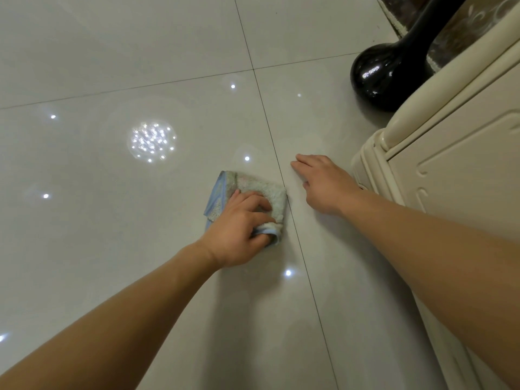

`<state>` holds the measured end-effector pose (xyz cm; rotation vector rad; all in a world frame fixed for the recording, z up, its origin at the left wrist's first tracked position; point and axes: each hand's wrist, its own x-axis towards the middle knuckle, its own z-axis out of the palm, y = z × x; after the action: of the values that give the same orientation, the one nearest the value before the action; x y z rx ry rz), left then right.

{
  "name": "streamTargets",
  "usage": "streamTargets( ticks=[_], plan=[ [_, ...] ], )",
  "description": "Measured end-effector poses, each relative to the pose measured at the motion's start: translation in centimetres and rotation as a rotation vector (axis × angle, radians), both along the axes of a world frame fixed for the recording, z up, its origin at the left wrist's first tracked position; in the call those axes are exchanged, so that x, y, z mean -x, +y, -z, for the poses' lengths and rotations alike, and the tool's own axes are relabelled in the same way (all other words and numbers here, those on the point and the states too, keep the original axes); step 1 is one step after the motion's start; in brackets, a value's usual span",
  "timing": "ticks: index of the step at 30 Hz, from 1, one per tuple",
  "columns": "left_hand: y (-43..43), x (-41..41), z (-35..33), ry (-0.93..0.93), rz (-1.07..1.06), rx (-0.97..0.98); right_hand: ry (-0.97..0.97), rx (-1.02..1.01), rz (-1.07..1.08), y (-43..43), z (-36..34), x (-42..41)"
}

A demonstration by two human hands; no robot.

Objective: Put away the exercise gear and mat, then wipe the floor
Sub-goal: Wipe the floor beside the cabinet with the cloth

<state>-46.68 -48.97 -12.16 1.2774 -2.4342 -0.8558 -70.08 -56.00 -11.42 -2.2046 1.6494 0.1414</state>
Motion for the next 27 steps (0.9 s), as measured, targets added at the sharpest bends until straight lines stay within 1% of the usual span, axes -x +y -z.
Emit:
streamTargets(
  ticks=[5, 9, 11, 13, 16, 18, 22, 27],
  plan=[
    [0.2, -0.4, 0.0, -0.001, 0.018, -0.006, 0.003, 0.009, -0.008, 0.0, -0.1, -0.1],
    [0.2, -0.8, -0.6, -0.101, 0.099, -0.041, 0.004, 0.006, 0.001, 0.1, -0.1, -0.1],
    [0.2, -0.8, -1.3, -0.147, 0.104, -0.067, 0.003, 0.008, 0.001, 0.1, -0.1, -0.1],
    [0.4, -0.4, -1.8, -0.113, 0.038, -0.023, 0.0, 0.011, 0.002, 0.0, -0.1, -0.1],
    [0.3, 0.6, -1.6, -0.033, -0.102, 0.098, 0.006, 0.006, 0.005, 0.0, 0.0, 0.0],
    [0.0, 1.0, -0.7, -0.028, -0.111, 0.137, 0.008, 0.001, 0.002, 0.0, 0.1, 0.0],
    [0.3, 1.2, 1.0, -0.204, -0.056, 0.091, 0.0, 0.009, 0.0, 0.0, 0.3, 0.1],
    [-0.4, 2.1, 1.7, -0.367, -0.088, 0.097, -0.004, 0.02, 0.003, 0.0, 0.5, 0.1]
  ],
)
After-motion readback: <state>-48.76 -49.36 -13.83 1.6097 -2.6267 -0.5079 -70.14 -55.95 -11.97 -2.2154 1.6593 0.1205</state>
